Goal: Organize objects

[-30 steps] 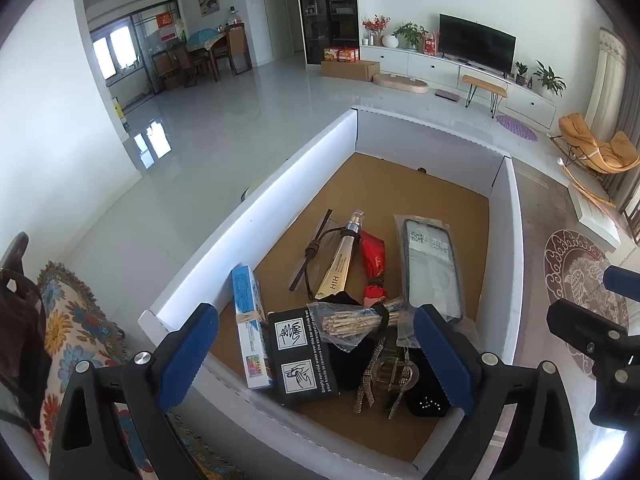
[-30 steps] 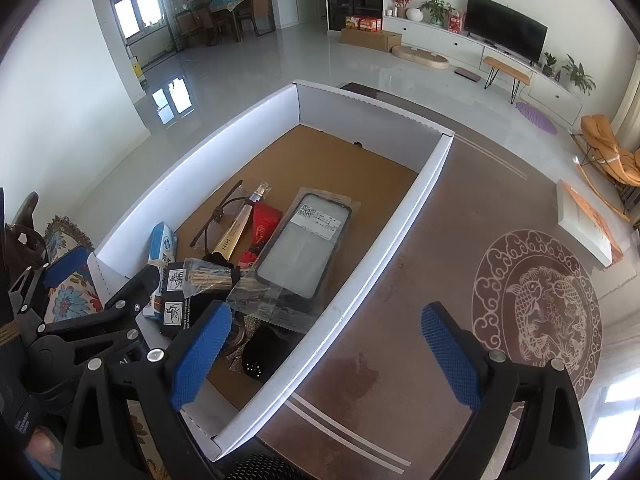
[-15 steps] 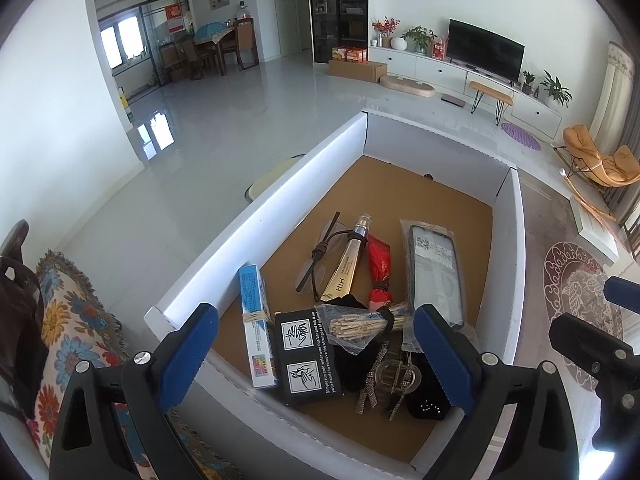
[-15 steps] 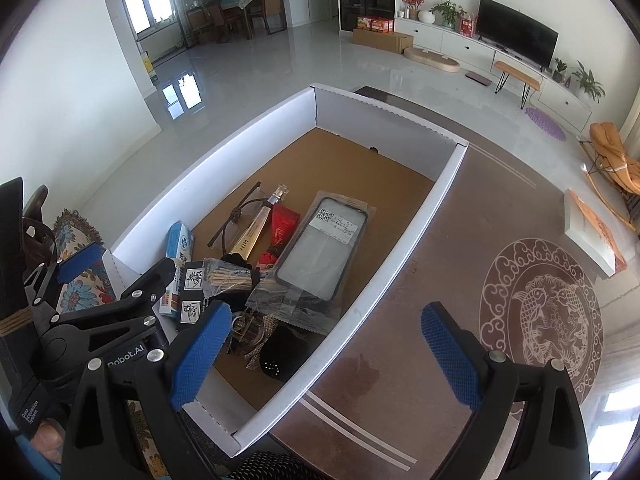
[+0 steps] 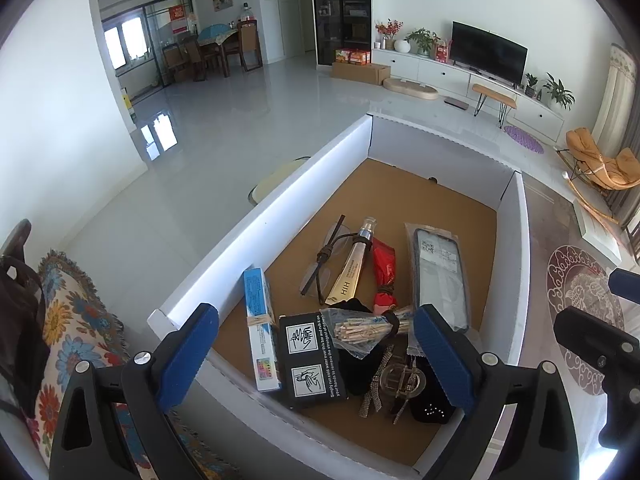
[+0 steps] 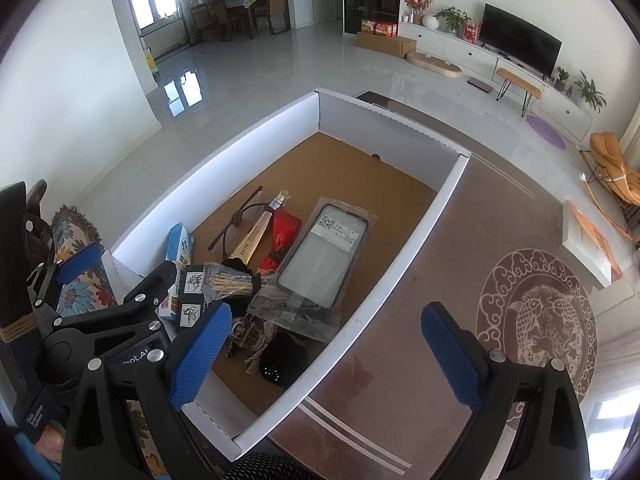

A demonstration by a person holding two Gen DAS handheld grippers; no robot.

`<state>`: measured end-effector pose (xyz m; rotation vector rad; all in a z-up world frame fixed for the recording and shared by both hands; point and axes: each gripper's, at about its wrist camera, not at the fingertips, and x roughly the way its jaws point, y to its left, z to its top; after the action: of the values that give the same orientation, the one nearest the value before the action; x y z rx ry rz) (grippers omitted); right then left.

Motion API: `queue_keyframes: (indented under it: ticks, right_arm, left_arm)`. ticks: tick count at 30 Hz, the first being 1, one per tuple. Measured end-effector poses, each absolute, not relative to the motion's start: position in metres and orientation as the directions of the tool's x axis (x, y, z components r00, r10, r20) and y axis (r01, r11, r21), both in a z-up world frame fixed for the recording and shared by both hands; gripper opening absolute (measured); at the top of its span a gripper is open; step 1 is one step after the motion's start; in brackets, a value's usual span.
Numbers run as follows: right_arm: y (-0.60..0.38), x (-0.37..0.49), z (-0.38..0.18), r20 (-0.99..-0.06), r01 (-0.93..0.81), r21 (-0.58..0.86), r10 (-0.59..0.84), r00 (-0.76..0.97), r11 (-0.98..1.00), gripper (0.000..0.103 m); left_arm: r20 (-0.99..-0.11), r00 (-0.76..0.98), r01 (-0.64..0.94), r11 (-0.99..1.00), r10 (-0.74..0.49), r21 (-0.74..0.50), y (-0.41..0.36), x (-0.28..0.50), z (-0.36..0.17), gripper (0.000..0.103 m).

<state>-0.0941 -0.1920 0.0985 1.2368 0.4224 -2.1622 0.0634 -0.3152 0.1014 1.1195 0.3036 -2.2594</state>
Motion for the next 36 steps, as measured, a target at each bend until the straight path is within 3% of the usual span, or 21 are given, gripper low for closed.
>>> queue_keyframes:
  ticks: [36]
  right_arm:
    - [-0.203,-0.095,0.1,-0.86,0.657,0.02,-0.348,-0.374,-0.754,0.096]
  left_arm:
    - [-0.771,-0.488,0.608,-0.793,-0.41,0.037,-0.317,0.069,0.111,0.099]
